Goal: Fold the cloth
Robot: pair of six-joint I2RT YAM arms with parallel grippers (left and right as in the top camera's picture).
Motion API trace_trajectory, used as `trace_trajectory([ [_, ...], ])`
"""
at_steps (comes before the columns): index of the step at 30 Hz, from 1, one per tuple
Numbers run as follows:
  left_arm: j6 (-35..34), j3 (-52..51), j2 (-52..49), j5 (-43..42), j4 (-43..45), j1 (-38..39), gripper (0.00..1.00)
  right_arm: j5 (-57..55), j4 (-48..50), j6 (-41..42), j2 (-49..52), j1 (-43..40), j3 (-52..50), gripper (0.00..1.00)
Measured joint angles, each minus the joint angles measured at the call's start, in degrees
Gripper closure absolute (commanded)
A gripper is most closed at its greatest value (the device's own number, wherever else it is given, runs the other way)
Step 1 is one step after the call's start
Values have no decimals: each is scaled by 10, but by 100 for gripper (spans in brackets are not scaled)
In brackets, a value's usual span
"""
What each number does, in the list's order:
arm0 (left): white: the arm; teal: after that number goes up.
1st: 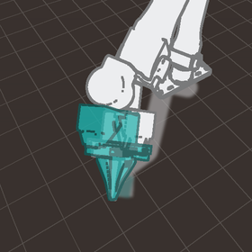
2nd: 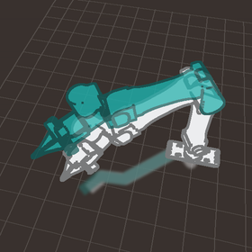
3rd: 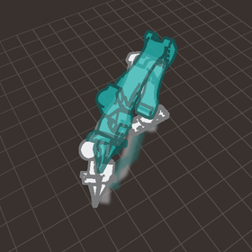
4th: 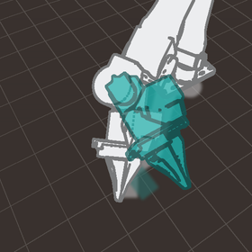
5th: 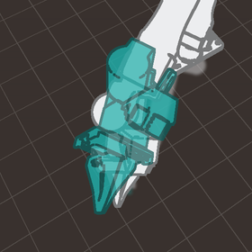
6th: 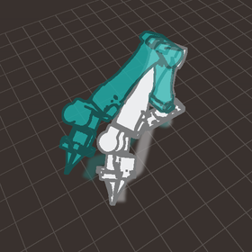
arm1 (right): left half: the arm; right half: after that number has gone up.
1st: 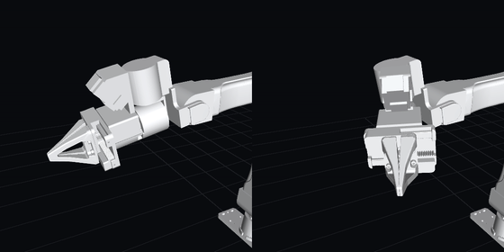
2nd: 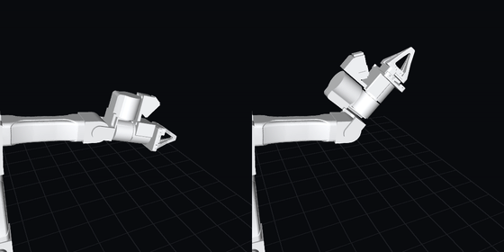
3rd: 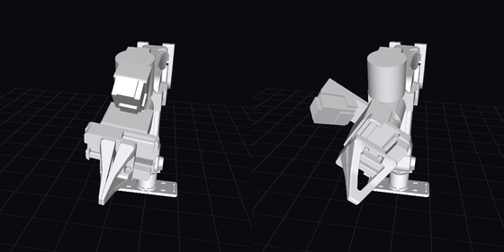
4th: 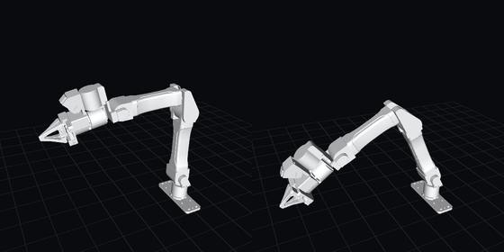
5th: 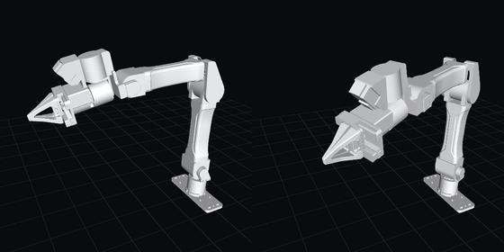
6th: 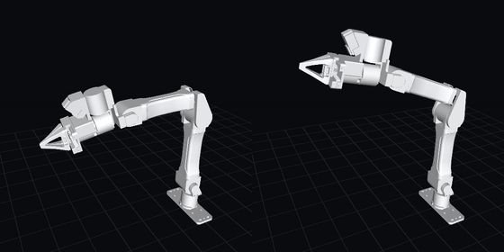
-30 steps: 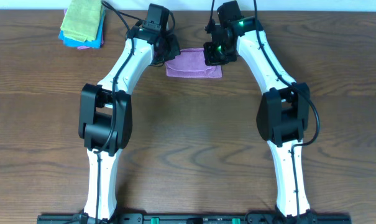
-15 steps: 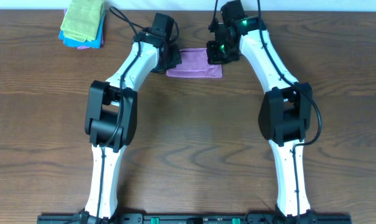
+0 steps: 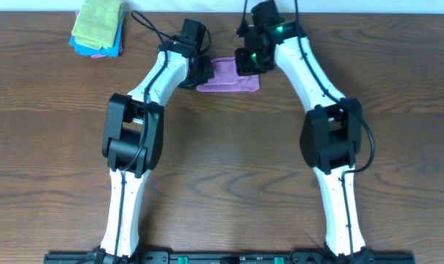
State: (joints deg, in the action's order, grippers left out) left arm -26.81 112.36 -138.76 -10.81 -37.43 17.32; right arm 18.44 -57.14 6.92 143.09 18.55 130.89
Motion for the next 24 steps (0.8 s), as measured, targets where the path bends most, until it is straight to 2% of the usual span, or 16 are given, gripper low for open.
trace_trajectory([
  [23, -3, 3, 3, -42, -1, -14, 94, 7, 4, -2, -5, 8, 17, 99],
  [24, -3, 3, 10, -42, -3, -19, 89, 7, 4, -2, -7, 8, 18, 98],
])
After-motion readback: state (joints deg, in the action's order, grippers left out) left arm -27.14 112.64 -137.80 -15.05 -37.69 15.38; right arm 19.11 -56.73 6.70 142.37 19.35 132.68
